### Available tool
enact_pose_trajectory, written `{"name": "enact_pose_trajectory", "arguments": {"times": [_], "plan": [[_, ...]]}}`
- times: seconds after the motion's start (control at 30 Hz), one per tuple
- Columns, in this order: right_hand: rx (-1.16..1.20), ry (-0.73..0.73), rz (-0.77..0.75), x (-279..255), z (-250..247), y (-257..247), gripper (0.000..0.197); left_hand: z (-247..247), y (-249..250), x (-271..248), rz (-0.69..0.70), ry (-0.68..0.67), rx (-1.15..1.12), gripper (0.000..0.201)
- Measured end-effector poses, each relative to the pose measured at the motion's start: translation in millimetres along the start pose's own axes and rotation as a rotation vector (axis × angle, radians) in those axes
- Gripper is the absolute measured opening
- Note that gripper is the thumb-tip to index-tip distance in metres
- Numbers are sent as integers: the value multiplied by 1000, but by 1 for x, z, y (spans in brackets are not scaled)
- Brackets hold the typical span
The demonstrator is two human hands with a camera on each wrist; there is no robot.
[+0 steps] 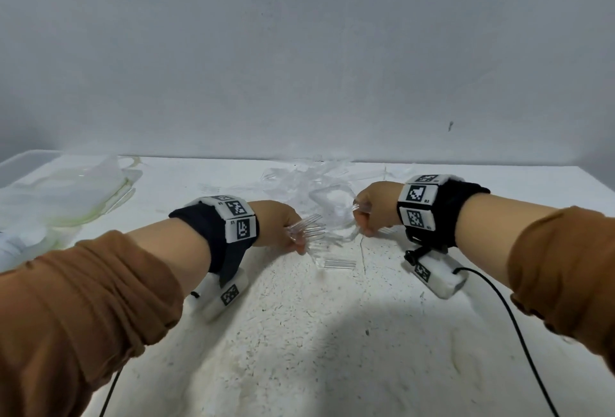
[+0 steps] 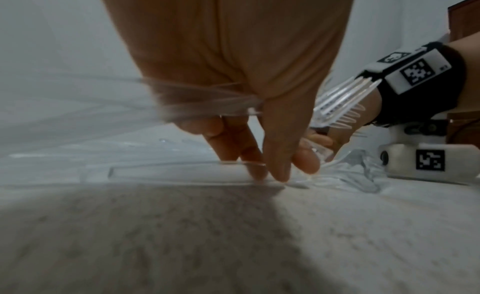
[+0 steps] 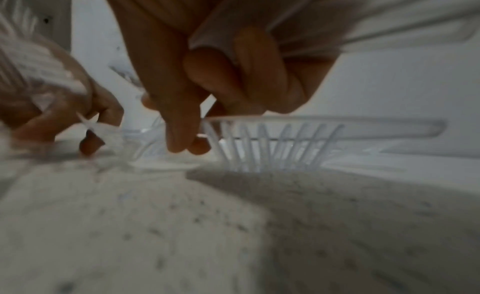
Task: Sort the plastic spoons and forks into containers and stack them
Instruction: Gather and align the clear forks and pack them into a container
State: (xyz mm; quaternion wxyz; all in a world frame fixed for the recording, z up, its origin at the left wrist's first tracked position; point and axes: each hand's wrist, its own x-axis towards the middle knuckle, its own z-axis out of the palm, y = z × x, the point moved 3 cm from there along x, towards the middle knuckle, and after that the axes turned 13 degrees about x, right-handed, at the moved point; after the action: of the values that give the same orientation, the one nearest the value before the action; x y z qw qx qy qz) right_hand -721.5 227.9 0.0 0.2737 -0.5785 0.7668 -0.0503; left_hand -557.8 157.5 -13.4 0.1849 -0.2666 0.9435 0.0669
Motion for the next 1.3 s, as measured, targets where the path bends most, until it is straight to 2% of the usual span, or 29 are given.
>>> {"name": "enact_pose_trajectory", "arguments": {"times": [0.13,0.23,0.33,0.4,0.47,0.53,0.6,0.73,0.83,0.93,1.1,1.27,1.3], "plan": [[90,74,17,-11,-21,10,27,2,1,7,-35,-29,30,12],[166,166,34,-20,-38,17,24,-1,5,10,-12,-25,58,15],[224,298,56,-26,-50,26,15,-11,9,11,-8,73,90,16],[226,338,48,-28,-54,31,2,-19,12,13,3,151,10,20],[254,360,54,-27,-56,35,10,-28,14,13,-8,209,-113,12],[290,398,95,-25,-56,40,23,-37,15,12,-20,229,-161,25],[268,416,118,-20,-55,40,28,-44,14,13,-27,233,-163,29],[147,340,138,-10,-51,37,20,-55,11,20,-51,214,-200,15],[62,242,175,1,-47,33,26,-66,9,27,-43,223,-183,21],[-10,197,204,16,-42,33,20,-81,5,34,-30,210,-118,25],[-15,157,237,35,-36,36,27,-92,2,48,11,215,-49,17],[63,175,207,39,-31,41,13,-84,9,64,103,127,37,14],[82,184,200,38,-31,42,15,-83,10,67,117,112,39,19]]}}
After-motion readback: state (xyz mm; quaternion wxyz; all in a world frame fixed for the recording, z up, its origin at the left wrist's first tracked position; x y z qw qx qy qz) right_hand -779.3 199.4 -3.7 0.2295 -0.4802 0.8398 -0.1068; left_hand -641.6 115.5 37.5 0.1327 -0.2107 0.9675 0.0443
